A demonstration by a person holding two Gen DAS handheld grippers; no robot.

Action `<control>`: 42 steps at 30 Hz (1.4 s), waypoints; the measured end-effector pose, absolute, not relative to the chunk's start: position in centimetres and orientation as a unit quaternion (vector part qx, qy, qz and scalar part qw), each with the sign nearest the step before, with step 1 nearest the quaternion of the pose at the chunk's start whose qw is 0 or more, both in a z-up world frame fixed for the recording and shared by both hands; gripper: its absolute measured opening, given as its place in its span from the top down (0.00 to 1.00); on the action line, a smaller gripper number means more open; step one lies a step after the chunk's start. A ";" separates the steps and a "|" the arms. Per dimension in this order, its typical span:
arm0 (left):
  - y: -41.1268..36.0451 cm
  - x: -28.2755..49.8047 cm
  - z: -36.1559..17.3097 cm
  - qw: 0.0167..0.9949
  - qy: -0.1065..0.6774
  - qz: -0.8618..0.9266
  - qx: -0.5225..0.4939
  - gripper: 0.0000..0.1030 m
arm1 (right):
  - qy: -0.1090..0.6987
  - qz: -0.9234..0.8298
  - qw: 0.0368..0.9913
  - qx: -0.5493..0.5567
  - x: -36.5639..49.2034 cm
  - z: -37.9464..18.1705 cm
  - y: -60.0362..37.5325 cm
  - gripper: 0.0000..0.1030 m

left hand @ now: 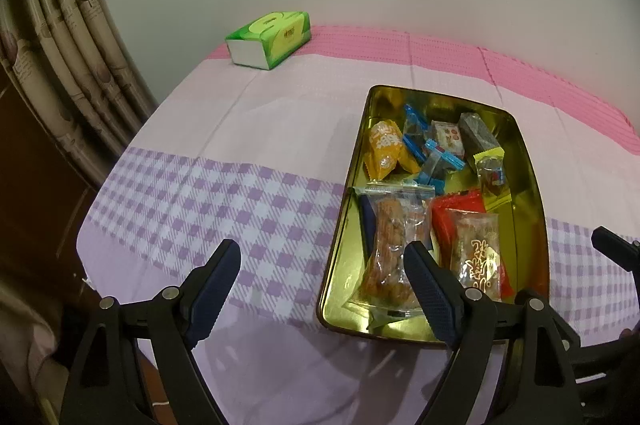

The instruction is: Organize snacks

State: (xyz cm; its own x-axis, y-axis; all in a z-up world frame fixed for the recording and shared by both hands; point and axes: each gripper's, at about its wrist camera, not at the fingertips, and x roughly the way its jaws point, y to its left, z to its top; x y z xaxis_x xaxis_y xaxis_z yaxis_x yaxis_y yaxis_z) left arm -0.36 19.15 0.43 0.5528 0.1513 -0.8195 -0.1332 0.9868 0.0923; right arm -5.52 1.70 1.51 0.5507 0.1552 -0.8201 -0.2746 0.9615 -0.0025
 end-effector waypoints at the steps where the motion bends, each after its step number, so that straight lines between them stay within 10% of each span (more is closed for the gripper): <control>1: 19.2 -0.4 0.4 0.881 0.465 0.080 0.009 0.19 | 0.459 0.124 0.877 -0.064 -5.5 1.5 1.7 0.01; 42: 18.5 -0.4 0.3 0.884 0.459 0.078 0.030 0.19 | 0.481 0.143 0.864 -0.052 -5.5 0.0 2.6 0.01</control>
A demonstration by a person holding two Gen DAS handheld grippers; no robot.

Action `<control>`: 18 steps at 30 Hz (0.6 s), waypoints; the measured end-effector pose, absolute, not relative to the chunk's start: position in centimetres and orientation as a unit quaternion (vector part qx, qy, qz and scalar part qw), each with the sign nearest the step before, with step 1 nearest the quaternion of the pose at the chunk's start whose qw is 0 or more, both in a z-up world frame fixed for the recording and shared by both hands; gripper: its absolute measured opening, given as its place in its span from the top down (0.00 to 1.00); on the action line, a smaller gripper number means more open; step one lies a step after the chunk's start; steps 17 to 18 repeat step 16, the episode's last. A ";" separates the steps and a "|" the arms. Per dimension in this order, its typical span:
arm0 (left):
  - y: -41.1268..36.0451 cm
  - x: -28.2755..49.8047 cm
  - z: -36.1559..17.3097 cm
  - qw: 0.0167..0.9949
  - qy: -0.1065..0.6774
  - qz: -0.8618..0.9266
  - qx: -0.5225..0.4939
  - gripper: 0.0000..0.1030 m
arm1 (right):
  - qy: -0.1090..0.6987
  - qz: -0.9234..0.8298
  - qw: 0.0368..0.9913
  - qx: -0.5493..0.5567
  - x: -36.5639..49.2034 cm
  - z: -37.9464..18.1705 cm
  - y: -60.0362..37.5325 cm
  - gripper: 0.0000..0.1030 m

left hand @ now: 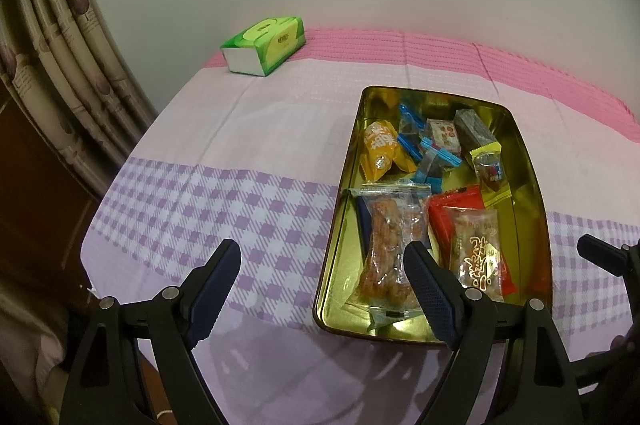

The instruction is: Organize snacks

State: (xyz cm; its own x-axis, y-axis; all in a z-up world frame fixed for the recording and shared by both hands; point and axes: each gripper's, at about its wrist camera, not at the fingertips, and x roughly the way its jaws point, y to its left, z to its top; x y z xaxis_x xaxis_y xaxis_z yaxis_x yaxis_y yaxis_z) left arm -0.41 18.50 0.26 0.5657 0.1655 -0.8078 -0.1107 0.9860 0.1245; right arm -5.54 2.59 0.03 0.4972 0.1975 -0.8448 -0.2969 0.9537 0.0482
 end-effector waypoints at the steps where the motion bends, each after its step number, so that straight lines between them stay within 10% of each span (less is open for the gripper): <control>1: 18.5 -0.4 0.2 0.884 0.460 0.077 0.030 0.19 | 0.481 0.143 0.864 -0.051 -5.5 0.1 2.6 0.01; 18: 18.6 -0.4 0.3 0.884 0.463 0.066 0.024 0.19 | 0.481 0.146 0.863 -0.044 -5.6 0.3 2.5 0.01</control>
